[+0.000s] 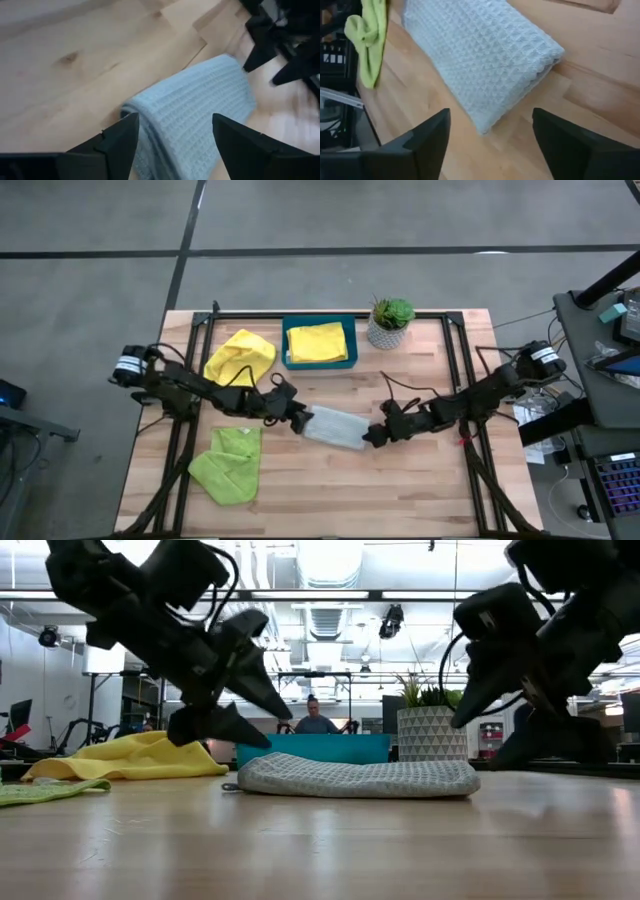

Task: Fold microfiber towels
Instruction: Stack the folded gray microfiber cloth on top of the yellow microfiber cloth

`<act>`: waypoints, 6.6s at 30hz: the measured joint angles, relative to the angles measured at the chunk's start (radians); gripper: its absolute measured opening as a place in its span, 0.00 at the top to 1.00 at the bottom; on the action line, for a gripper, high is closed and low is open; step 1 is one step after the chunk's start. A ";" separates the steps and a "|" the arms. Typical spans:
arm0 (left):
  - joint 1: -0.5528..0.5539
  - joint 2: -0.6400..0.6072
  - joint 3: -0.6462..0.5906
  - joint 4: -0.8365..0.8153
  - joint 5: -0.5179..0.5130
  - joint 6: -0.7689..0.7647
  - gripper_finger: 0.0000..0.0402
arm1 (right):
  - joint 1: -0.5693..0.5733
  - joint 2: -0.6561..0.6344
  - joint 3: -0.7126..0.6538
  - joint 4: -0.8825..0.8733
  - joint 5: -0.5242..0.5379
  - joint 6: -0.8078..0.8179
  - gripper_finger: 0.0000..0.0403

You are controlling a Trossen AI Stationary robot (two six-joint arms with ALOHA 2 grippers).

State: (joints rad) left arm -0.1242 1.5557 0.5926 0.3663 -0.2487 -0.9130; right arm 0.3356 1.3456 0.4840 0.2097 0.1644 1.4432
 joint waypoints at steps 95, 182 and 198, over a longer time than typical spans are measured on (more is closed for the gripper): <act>0.341 -0.287 0.079 -0.068 -0.173 0.594 0.97 | -0.568 0.058 0.498 -0.216 -0.040 -1.127 0.94; 0.669 -0.069 0.398 -0.629 0.300 1.247 0.91 | -0.878 0.361 0.888 -0.575 -0.268 -1.471 0.98; 0.750 0.185 0.546 -0.685 0.291 1.518 0.99 | -0.887 0.530 0.985 -0.574 -0.276 -1.619 0.98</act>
State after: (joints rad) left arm 0.6254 1.7407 1.1390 -0.3191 0.0418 0.6054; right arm -0.5517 1.8756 1.4690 -0.3641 -0.1117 -0.1762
